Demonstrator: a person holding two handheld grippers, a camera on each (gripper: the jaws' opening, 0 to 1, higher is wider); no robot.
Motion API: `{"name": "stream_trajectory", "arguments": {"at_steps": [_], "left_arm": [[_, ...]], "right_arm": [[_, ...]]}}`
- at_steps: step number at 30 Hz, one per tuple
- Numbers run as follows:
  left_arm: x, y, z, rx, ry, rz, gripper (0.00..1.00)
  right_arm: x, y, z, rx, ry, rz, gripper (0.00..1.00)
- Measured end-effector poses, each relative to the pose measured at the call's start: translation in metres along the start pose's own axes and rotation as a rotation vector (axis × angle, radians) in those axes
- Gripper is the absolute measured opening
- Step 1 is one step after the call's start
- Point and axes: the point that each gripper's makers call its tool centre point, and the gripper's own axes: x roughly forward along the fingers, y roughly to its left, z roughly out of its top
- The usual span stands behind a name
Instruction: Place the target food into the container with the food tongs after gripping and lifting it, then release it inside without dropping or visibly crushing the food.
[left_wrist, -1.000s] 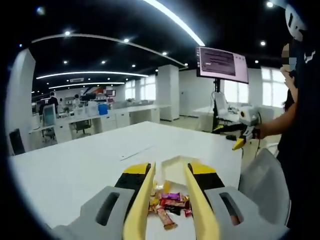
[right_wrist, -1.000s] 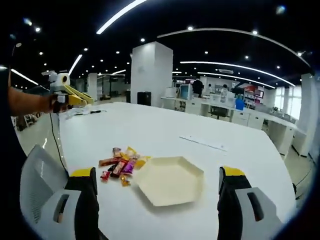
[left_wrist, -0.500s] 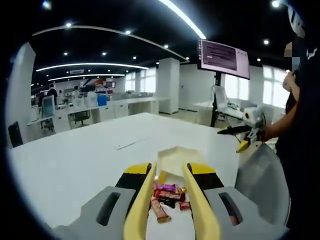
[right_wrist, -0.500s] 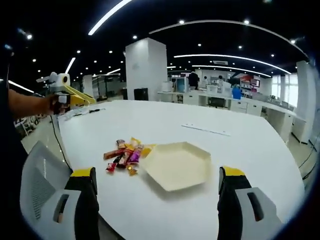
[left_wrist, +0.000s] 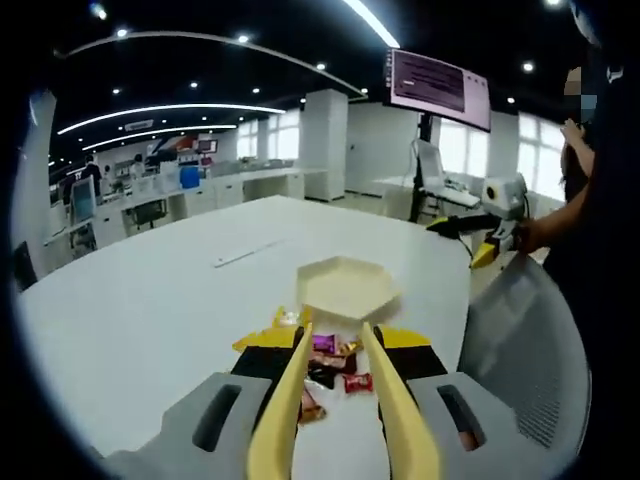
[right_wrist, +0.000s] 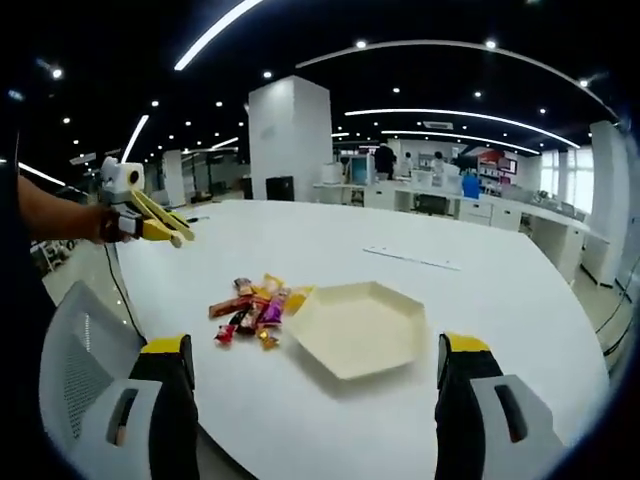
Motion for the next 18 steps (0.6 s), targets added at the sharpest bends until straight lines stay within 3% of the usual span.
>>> {"name": "stream_trajectory", "arguments": {"at_steps": [9,12,18], "left_arm": [[0.017,-0.001,-0.030,-0.004,0.057,-0.019,0.24],[0.024,-0.001,-0.044,0.026,0.100,-0.014,0.24],[0.039,-0.001,-0.061,0.018,0.126,-0.017,0.24]], "right_arm": [[0.004,0.006,-0.010,-0.054,0.026,0.006,0.99],[0.005,0.006,-0.011,-0.049,0.028,0.013,0.99],[0.004,0.002,-0.012,-0.023,0.023,0.003,0.99]]}}
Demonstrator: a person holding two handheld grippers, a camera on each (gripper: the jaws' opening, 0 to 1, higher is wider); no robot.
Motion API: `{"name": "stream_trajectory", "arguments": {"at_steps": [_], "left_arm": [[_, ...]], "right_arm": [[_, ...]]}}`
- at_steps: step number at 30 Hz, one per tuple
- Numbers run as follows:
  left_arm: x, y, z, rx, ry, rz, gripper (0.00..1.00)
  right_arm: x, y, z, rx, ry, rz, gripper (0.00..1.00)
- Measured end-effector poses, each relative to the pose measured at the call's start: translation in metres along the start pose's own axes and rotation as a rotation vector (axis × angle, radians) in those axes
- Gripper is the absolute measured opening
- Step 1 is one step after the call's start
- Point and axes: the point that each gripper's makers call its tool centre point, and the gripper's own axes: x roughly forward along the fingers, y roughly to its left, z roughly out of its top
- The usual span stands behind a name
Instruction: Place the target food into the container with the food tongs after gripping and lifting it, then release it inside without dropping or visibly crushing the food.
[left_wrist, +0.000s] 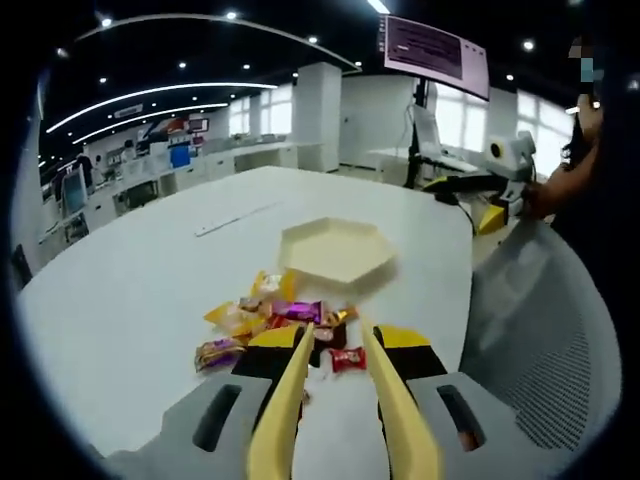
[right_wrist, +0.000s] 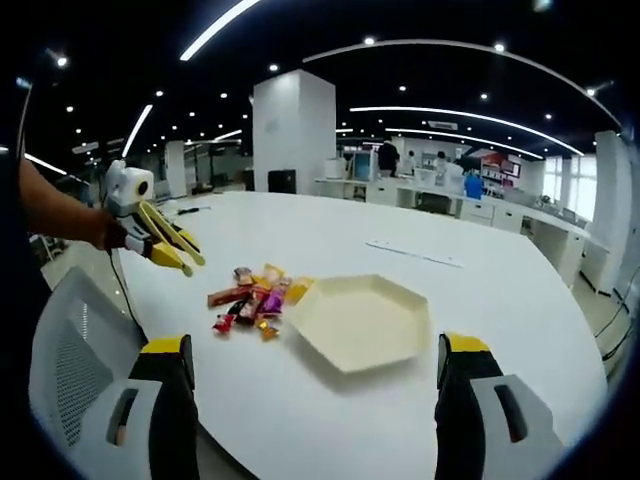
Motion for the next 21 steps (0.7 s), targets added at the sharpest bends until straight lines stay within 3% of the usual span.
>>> {"name": "stream_trajectory", "arguments": {"at_steps": [15,21], "left_arm": [[0.034,0.000,-0.024,-0.043,0.072,0.037,0.25],[0.042,-0.003,-0.038,-0.015,0.114,0.048,0.25]], "right_arm": [[0.003,0.004,-0.006,0.003,0.021,0.023,0.99],[0.003,0.004,-0.006,0.015,0.007,0.042,1.00]]}}
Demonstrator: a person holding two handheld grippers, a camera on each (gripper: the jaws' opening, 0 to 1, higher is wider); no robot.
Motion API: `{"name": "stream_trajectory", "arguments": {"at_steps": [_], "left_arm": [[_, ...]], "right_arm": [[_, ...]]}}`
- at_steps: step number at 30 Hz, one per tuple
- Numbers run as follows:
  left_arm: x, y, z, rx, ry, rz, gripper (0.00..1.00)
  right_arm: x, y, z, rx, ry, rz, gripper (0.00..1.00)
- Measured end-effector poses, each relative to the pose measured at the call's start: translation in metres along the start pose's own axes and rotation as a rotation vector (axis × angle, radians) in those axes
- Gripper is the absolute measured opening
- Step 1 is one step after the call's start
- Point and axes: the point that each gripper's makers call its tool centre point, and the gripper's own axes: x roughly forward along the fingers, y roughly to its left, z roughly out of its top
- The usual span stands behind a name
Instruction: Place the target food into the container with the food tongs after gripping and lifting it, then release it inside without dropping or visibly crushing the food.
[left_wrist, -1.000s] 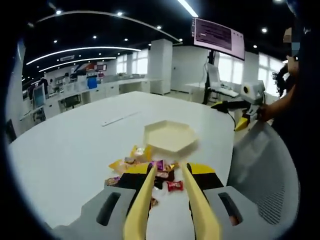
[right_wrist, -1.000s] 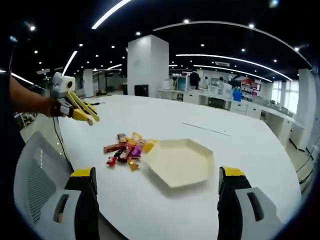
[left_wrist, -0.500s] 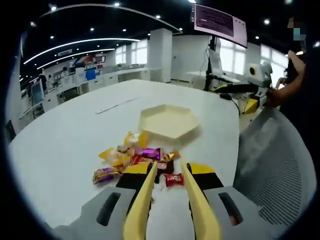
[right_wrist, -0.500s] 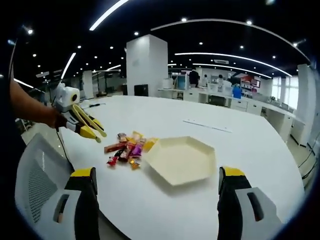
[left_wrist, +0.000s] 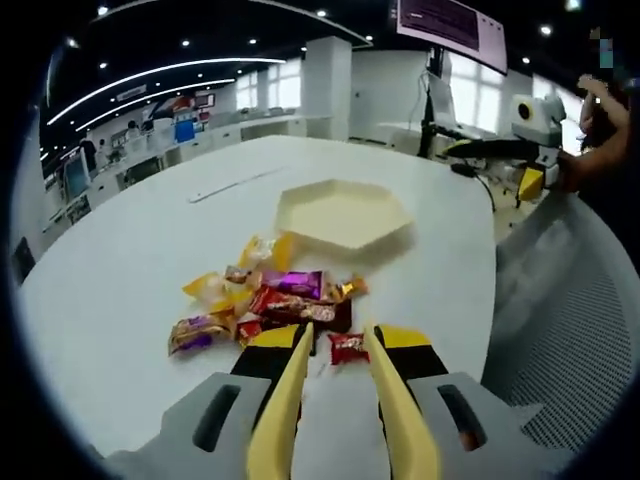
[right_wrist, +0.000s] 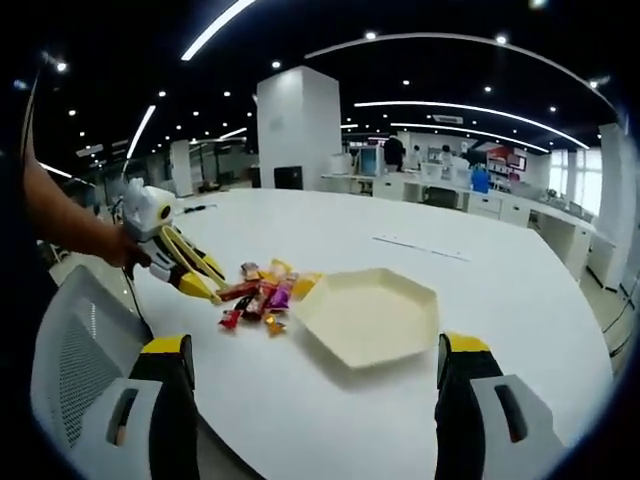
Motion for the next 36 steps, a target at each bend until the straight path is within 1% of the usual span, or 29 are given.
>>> {"name": "stream_trajectory", "arguments": {"at_steps": [1,4,5,6,8,9,10,13,15,18,20,23,26,27,28,30,31,32,34,36], "left_arm": [[0.001,-0.001,0.000,-0.010,0.000,-0.006,0.25],[0.005,-0.004,0.000,0.000,0.003,-0.009,0.25],[0.006,-0.006,-0.001,0.004,0.017,-0.013,0.25],[0.008,-0.006,-0.004,0.036,0.036,-0.005,0.25],[0.012,-0.008,-0.007,0.039,0.043,-0.013,0.25],[0.013,-0.010,-0.007,0.043,0.041,-0.015,0.25],[0.014,-0.010,-0.008,0.055,0.045,-0.012,0.25],[0.018,-0.011,-0.009,0.057,0.058,-0.011,0.24],[0.021,-0.011,-0.014,0.064,0.089,-0.005,0.24],[0.024,-0.010,-0.018,0.053,0.102,-0.005,0.25],[0.026,-0.010,-0.020,0.061,0.112,0.007,0.24],[0.028,-0.010,-0.020,0.052,0.115,0.007,0.24],[0.031,-0.015,-0.021,0.079,0.129,0.005,0.22],[0.031,-0.014,-0.021,0.090,0.135,0.018,0.21],[0.032,-0.015,-0.022,0.079,0.138,0.011,0.20],[0.032,-0.013,-0.022,0.074,0.141,0.023,0.19],[0.033,-0.013,-0.022,0.060,0.147,0.019,0.19],[0.033,-0.014,-0.023,0.048,0.156,0.013,0.19],[0.032,-0.013,-0.023,0.044,0.160,0.013,0.18],[0.031,-0.012,-0.022,0.039,0.164,0.012,0.17]], "right_arm": [[0.000,0.000,0.000,0.002,-0.001,0.001,1.00],[0.000,-0.001,0.001,-0.006,-0.020,0.002,1.00],[0.000,-0.001,0.004,-0.008,-0.034,0.005,1.00],[0.000,-0.001,0.005,-0.009,-0.041,0.005,1.00],[-0.001,-0.002,0.004,-0.002,-0.037,0.002,1.00],[-0.001,-0.003,0.001,0.007,-0.021,0.000,1.00],[0.000,-0.003,0.000,0.007,-0.017,0.000,1.00],[0.000,-0.003,-0.001,0.000,-0.012,-0.001,1.00],[0.000,-0.002,-0.001,-0.001,-0.009,-0.001,1.00],[0.000,-0.003,-0.001,0.001,-0.007,-0.001,1.00],[0.000,-0.003,-0.001,0.006,-0.006,-0.003,1.00],[-0.001,-0.004,-0.002,0.013,-0.007,-0.006,1.00],[0.000,-0.004,-0.002,0.021,-0.008,-0.005,0.99],[0.000,-0.004,-0.002,0.023,-0.009,-0.004,0.99],[-0.001,-0.004,-0.002,0.025,-0.009,-0.006,0.99],[-0.001,-0.005,-0.001,0.027,-0.012,-0.010,0.99],[-0.001,-0.005,-0.002,0.026,-0.011,-0.010,0.99],[-0.001,-0.005,-0.003,0.020,-0.003,-0.012,0.99],[-0.001,-0.005,-0.005,0.001,0.010,-0.014,0.93],[-0.001,-0.004,-0.005,0.005,0.008,-0.010,0.94]]}}
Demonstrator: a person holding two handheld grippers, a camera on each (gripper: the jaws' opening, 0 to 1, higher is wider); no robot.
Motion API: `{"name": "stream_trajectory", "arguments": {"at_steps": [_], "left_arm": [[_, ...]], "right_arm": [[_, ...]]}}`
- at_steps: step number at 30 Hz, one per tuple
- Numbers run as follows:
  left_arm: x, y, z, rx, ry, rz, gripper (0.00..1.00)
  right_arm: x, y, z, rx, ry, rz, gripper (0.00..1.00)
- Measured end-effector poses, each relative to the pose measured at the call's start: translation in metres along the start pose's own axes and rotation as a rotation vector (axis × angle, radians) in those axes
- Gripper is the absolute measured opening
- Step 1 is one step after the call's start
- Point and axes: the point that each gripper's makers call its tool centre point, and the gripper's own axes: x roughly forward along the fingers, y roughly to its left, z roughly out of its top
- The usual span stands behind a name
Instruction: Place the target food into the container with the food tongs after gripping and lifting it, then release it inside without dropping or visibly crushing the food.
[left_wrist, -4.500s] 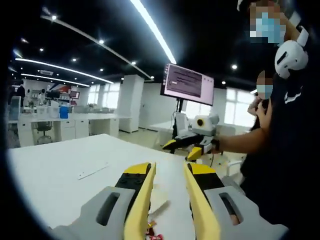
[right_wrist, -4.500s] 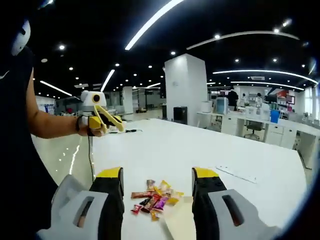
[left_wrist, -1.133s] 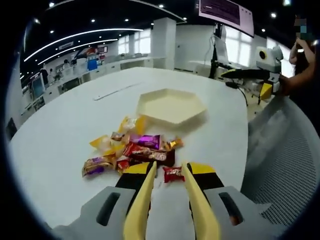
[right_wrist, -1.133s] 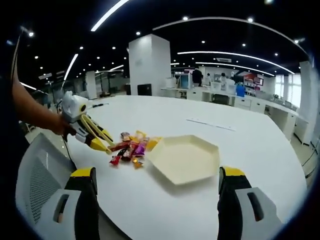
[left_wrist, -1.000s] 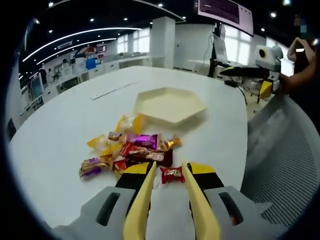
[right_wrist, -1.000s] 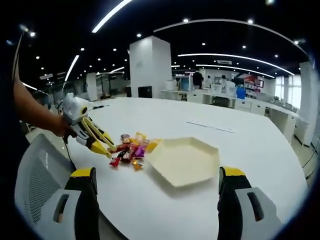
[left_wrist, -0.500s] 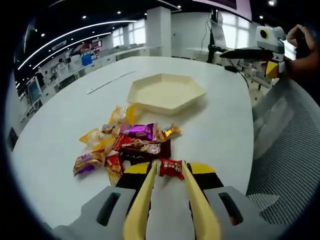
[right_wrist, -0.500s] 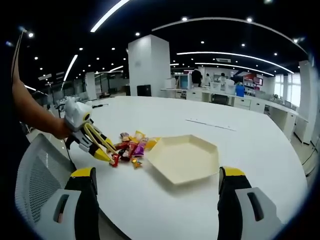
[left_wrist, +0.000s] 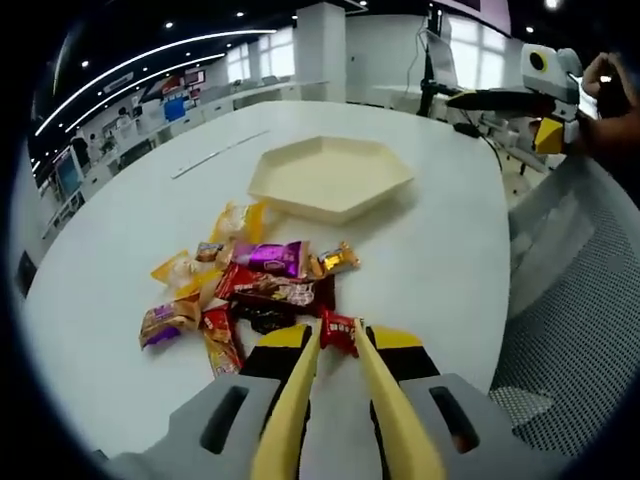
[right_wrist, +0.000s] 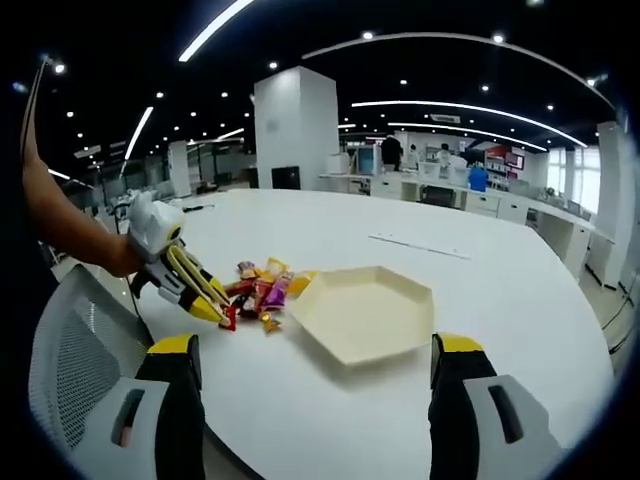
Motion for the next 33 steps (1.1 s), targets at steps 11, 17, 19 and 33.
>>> {"name": "stream_trajectory", "arguments": {"at_steps": [11,17,19,33], "left_arm": [[-0.011,0.003,0.016,-0.010,-0.023,-0.030,0.17],[-0.021,0.010,0.031,-0.026,-0.055,-0.030,0.16],[-0.026,0.013,0.040,-0.042,-0.076,-0.031,0.16],[-0.053,0.044,0.091,-0.012,-0.150,-0.035,0.15]], "right_arm": [[0.000,-0.001,0.001,0.012,-0.009,-0.001,0.94],[0.000,0.000,0.001,0.016,-0.010,0.000,0.94],[0.000,0.000,0.001,0.018,-0.008,0.002,0.94],[-0.002,-0.002,0.003,0.022,-0.018,-0.008,0.94]]}}
